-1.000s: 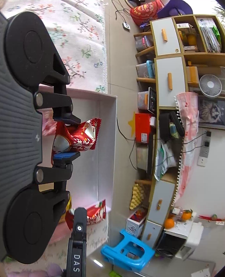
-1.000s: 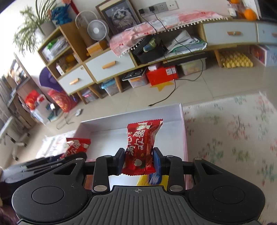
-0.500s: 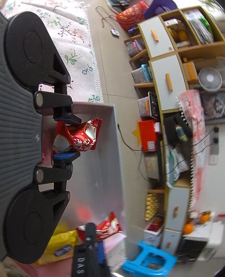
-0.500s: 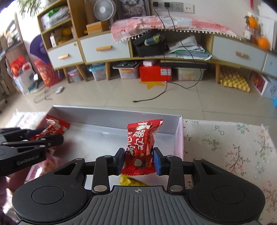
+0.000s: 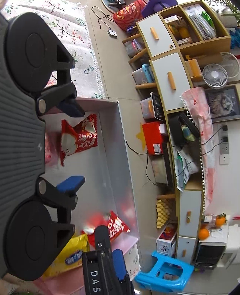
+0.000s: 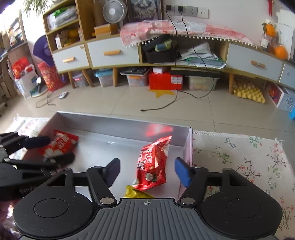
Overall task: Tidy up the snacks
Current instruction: 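Carry both red packets into the pink box and open both tools, then lift both open tools out of the pink box back over the pile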
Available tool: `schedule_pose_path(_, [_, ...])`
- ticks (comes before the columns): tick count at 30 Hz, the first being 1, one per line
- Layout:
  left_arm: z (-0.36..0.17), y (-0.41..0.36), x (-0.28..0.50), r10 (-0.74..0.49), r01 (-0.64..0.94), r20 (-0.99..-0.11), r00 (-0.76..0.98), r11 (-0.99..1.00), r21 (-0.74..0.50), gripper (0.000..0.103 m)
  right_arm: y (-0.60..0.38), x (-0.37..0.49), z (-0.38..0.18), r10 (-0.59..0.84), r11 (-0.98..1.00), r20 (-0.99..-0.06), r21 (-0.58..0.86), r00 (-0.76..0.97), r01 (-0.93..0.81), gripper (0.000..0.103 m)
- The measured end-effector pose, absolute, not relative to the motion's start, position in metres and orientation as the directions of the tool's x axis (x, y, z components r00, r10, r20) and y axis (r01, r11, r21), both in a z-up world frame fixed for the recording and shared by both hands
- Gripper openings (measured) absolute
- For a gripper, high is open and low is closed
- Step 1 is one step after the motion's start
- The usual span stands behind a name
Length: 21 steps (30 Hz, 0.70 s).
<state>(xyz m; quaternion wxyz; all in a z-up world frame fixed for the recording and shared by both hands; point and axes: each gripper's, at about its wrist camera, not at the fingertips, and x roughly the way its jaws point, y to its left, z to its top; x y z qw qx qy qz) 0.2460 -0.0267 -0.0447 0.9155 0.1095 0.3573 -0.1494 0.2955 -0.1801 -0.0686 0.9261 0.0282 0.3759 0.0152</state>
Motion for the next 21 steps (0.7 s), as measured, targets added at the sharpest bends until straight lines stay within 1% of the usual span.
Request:
schedule_pose_path(3, [-0.038,-0.026,0.237,-0.209,0.35,-0.682,0.701,0.934,0.074,0.078,-0.179,0.287,-0.059,0.052,0.998,-0.695,0.066,0.717,-0.009,0.07])
schedule_pose_path(6, [-0.03,-0.024,0.225,-0.215,0.34,-0.675,0.705,0.939,0.057,0.087,-0.178,0.273,-0.048,0.061,0.997,-0.689,0.081,0.722,-0.007,0.076])
schedule_pose_path(10, [-0.019,-0.017,0.206,-0.212,0.322,-0.677,0.705,0.946,0.039,0.092,-0.176,0.251,-0.033,0.075,0.994,-0.681,0.11,0.728,0.0,0.08])
schedule_pose_path(12, [-0.012,-0.011,0.195,-0.211,0.307,-0.677,0.705,0.951,0.024,0.097,-0.174,0.237,-0.025,0.081,0.992,-0.679,0.125,0.73,0.006,0.081])
schedule_pose_path(15, [-0.003,-0.001,0.179,-0.203,0.285,-0.675,0.709,0.959,0.01,0.099,-0.168,0.218,-0.011,0.093,0.991,-0.668,0.135,0.739,-0.003,0.084])
schedule_pose_path(17, [0.003,0.007,0.169,-0.198,0.27,-0.676,0.709,0.963,0.001,0.101,-0.163,0.205,-0.003,0.101,0.991,-0.658,0.136,0.746,-0.014,0.087])
schedule_pose_path(21, [0.012,0.02,0.151,-0.175,0.237,-0.676,0.716,0.972,-0.001,0.102,-0.152,0.18,0.008,0.106,0.991,-0.662,0.13,0.742,-0.025,0.088])
